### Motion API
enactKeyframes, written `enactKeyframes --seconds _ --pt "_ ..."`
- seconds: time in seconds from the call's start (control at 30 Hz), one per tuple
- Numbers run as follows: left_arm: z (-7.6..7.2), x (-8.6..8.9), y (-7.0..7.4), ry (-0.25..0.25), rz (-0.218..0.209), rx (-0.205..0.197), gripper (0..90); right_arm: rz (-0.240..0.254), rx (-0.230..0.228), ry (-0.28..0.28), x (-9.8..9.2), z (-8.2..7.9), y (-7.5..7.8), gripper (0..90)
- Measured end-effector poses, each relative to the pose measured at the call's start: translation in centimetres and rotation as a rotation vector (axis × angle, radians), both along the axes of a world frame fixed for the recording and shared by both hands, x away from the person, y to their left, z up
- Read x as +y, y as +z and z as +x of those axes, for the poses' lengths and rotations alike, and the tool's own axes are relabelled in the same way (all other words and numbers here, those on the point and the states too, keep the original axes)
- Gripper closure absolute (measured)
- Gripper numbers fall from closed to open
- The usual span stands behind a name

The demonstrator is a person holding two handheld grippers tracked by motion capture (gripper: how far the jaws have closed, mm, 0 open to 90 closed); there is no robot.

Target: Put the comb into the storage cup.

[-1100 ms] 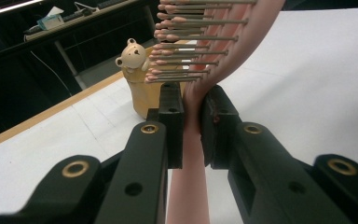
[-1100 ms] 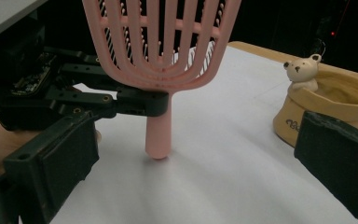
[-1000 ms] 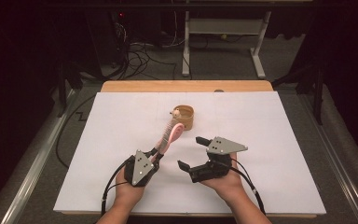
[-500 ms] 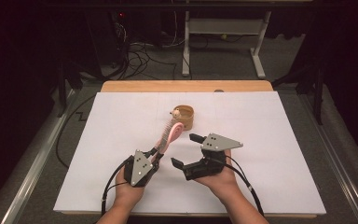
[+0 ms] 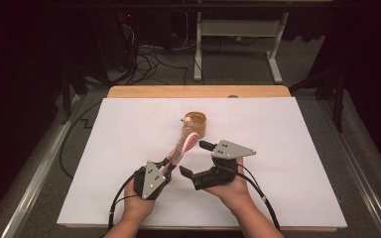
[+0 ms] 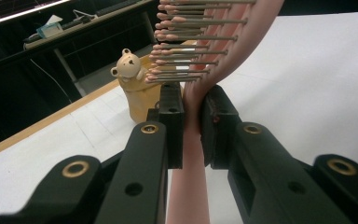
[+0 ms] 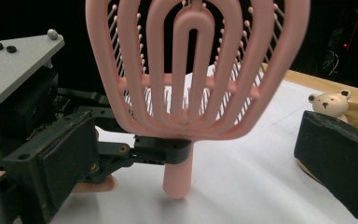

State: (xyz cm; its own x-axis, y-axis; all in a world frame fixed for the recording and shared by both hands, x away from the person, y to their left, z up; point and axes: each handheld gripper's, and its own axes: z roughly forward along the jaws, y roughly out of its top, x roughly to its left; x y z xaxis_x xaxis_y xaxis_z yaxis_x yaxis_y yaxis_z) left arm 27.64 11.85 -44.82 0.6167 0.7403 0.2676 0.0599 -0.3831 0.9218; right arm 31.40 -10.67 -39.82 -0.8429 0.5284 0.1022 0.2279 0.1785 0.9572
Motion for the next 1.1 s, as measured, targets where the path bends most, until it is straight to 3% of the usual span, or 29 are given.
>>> enactKeyframes --seconds 1.1 --pt "-0.4 -0.6 0.1 -0.016 0.002 -0.011 80.7 0.053 -0.012 0.012 1.1 0.1 0.8 0.4"
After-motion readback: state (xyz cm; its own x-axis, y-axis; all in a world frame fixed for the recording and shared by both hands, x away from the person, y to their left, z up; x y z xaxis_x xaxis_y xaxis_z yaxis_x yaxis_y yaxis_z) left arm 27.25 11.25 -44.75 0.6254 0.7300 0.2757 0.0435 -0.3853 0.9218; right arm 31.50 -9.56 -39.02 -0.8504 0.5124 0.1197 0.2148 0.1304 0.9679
